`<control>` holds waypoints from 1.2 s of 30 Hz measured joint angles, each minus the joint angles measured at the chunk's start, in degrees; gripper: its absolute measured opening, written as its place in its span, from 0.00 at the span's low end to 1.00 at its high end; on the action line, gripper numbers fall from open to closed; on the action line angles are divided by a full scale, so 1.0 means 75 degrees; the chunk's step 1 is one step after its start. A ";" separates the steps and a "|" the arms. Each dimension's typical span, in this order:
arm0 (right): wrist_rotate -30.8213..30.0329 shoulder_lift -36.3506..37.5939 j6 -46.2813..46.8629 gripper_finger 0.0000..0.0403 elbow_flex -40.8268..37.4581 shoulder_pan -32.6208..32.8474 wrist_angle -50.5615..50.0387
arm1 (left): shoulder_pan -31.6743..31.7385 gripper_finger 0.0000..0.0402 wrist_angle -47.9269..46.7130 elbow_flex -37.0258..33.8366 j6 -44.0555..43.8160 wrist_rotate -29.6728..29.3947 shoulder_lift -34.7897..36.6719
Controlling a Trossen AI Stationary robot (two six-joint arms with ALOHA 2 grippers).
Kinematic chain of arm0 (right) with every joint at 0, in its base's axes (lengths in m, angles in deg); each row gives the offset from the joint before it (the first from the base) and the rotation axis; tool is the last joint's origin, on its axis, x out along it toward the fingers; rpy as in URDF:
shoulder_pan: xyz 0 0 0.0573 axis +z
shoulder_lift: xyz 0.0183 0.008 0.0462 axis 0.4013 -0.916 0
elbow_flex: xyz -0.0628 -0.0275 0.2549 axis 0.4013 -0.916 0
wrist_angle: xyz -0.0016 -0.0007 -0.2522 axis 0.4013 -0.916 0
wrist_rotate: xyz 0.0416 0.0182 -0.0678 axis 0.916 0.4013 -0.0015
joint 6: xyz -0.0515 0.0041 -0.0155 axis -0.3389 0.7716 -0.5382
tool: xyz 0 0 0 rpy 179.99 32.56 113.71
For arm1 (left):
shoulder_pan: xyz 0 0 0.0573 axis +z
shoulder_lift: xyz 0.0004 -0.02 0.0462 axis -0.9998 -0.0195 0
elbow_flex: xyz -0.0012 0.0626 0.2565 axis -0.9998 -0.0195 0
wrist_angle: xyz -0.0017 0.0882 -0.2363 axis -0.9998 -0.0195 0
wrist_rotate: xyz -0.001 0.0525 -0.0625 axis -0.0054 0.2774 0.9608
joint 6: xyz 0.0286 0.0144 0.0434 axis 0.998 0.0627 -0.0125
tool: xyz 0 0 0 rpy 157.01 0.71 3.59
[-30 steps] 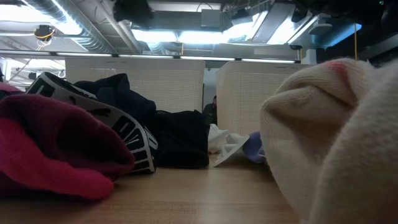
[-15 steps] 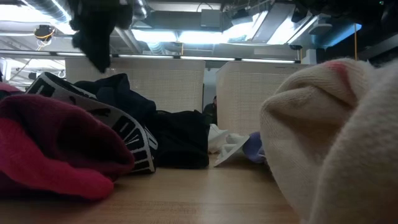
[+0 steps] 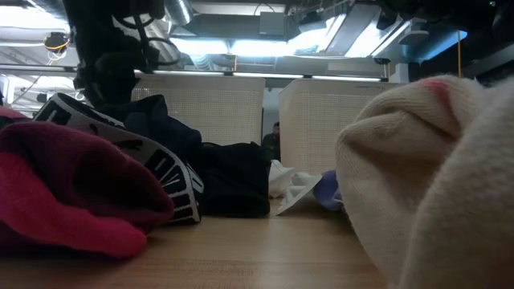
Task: Sort clothes
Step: Put the gray sock into the left white laundry bin
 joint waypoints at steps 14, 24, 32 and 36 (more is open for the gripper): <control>0.0000 -0.0003 0.0000 0.01 0.0000 -0.0001 -0.0003 | 0.0006 0.35 0.1023 -0.0691 0.0871 -0.0052 0.0003; 0.0000 -0.0003 0.0000 0.01 0.0000 0.0000 -0.0003 | -0.0073 0.02 0.1066 -0.0691 0.1639 -0.0003 0.0003; 0.0000 -0.0003 0.0002 0.01 0.0000 -0.0001 -0.0003 | -0.0198 0.02 0.1039 -0.0649 0.1618 -0.0025 0.0003; 0.0000 -0.0003 0.0001 0.01 0.0000 0.0000 -0.0003 | -0.0216 0.01 0.0853 -0.0246 0.1705 -0.0042 0.0003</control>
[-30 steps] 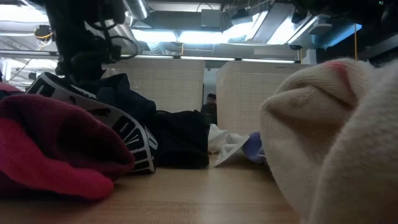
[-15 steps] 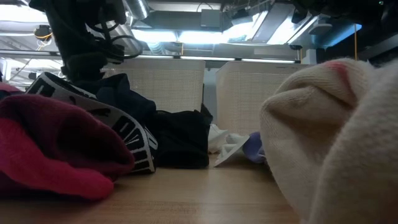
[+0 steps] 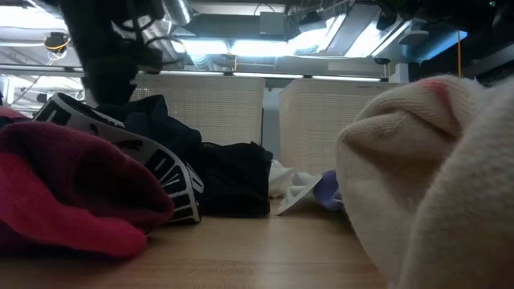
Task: Sort clothes
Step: Put the gray sock into the left white laundry bin
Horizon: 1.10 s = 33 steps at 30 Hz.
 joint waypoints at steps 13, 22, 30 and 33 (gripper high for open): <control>0.0000 0.0000 0.0002 0.01 0.0000 0.0000 -0.0023 | -0.0451 0.02 -0.0128 0.2200 0.1252 -0.1224 0.0000; 0.0000 0.0000 0.0002 0.01 0.0000 0.0000 -0.0023 | -0.0542 0.01 -0.0025 0.3636 0.2579 -0.3258 0.0000; 0.0000 0.0000 0.0002 0.01 0.0000 0.0000 -0.0026 | -0.0465 0.03 0.0799 0.4258 0.4530 -0.4667 0.0002; 0.0000 0.0000 0.0002 0.01 0.0000 0.0000 -0.0026 | -0.0324 0.03 0.1398 0.4261 0.5588 -0.5252 0.0000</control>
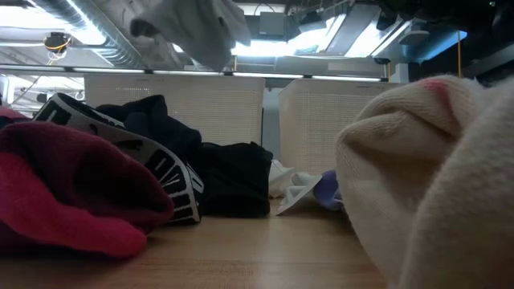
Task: Sort clothes
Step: Put the gray sock into the left white laundry bin
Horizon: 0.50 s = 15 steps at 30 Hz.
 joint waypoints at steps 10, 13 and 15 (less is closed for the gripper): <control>0.0000 0.0000 -0.0003 0.01 0.0000 -0.0001 0.0003 | 0.1621 0.03 0.0317 0.0000 0.1457 -0.0197 0.0000; 0.0000 0.0000 -0.0003 0.01 0.0000 0.0000 0.0002 | 0.2253 0.03 0.0319 0.0000 0.1344 -0.0020 0.0000; 0.0000 0.0000 -0.0004 0.01 0.0000 0.0000 0.0001 | 0.2652 0.03 0.0328 0.0000 0.1393 0.0298 0.0000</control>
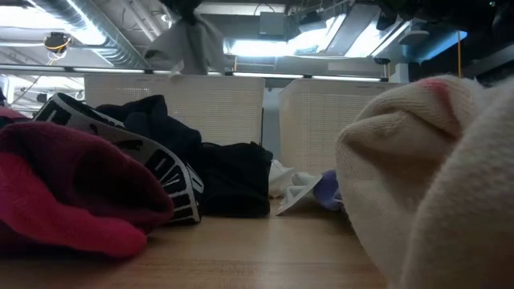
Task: Sort clothes
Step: Put the gray sock into the left white laundry bin, then put the white cycling short into the left white laundry bin
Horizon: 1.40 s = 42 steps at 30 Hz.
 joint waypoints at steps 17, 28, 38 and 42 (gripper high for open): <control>0.0000 0.0000 -0.0025 0.01 0.0000 0.0000 -0.0003 | 0.1685 0.32 -0.0518 -0.0085 -0.1114 0.1129 0.0000; 0.0000 -0.0001 -0.0025 0.01 0.0000 0.0000 -0.0029 | 0.0900 0.51 -0.0550 -0.0038 -0.1701 0.1368 0.0000; 0.0000 -0.0003 -0.0025 0.01 0.0000 0.0000 -0.0068 | -0.1203 0.48 -0.0137 -0.0216 -0.2870 0.3650 0.0000; -0.0001 -0.0003 -0.0025 0.01 0.0002 0.0000 -0.0063 | -0.1909 0.49 -0.0103 -0.0539 -0.3266 0.3666 -0.0088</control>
